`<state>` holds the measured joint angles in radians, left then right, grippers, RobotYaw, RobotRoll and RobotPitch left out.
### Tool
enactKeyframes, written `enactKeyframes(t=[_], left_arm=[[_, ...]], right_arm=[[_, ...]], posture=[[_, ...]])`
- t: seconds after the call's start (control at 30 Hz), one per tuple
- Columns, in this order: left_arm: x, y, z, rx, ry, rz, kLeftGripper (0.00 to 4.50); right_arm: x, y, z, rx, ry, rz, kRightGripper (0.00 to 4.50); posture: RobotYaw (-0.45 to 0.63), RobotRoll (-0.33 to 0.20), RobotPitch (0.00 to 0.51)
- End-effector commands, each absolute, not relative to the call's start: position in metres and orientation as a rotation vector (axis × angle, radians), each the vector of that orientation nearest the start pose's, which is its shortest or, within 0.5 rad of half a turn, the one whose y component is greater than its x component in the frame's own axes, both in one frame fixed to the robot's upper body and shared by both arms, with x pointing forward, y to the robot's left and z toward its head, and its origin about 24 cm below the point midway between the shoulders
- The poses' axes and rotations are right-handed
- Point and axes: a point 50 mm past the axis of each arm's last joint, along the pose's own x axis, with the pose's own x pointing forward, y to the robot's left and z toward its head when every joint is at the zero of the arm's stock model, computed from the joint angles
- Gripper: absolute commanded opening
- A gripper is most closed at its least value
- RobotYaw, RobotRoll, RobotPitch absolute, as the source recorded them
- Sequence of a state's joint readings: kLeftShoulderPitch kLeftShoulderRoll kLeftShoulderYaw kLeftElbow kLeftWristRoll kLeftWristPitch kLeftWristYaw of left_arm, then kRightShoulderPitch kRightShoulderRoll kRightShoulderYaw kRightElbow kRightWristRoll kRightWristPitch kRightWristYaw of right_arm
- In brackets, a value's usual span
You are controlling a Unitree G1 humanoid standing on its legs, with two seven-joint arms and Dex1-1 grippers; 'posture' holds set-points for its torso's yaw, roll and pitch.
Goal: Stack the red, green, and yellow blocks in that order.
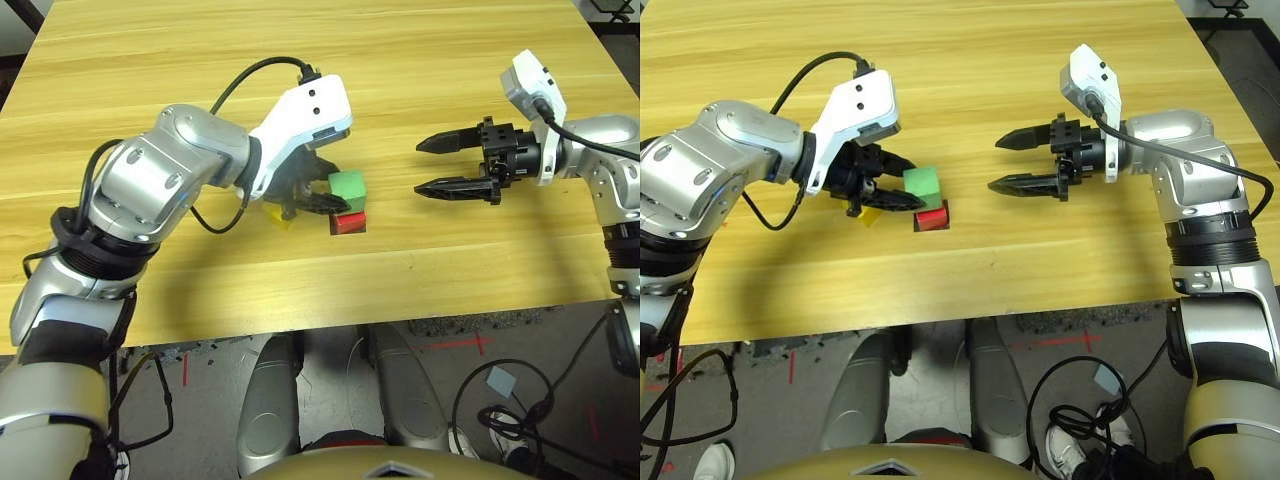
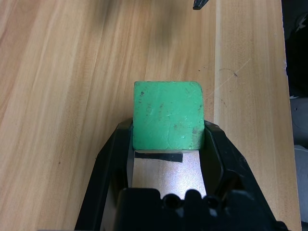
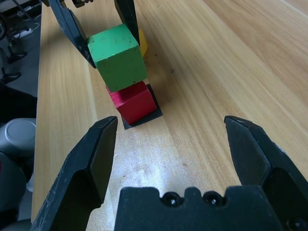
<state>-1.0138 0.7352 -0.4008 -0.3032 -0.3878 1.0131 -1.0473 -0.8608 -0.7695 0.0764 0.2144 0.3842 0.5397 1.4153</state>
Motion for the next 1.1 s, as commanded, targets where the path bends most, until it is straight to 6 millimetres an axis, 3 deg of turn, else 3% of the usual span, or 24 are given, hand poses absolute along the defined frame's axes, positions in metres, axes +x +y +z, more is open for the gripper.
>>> enactKeyframes(t=[0.03,0.67,0.9,1.0,1.1], left_arm=[[0.279,0.095,0.245,0.692,0.320,-1.294,2.04],[0.278,0.092,0.236,0.693,0.337,-1.302,2.04],[0.274,0.093,0.239,0.679,0.277,-1.365,4.47],[0.274,0.099,0.248,0.664,0.208,-1.407,4.47],[0.278,0.125,0.261,0.758,0.170,-1.425,4.47]], right_arm=[[0.315,-0.202,0.243,-0.372,0.154,1.313,4.50],[0.315,-0.202,0.243,-0.364,0.156,1.308,4.50],[0.316,-0.203,0.244,-0.366,0.153,1.305,4.50],[0.317,-0.204,0.244,-0.367,0.152,1.303,4.50],[0.317,-0.204,0.245,-0.368,0.151,1.303,4.50]], posture=[[0.11,-0.016,0.324],[0.11,-0.017,0.333],[0.11,-0.019,0.327],[0.12,-0.021,0.323],[0.13,-0.022,0.319]])
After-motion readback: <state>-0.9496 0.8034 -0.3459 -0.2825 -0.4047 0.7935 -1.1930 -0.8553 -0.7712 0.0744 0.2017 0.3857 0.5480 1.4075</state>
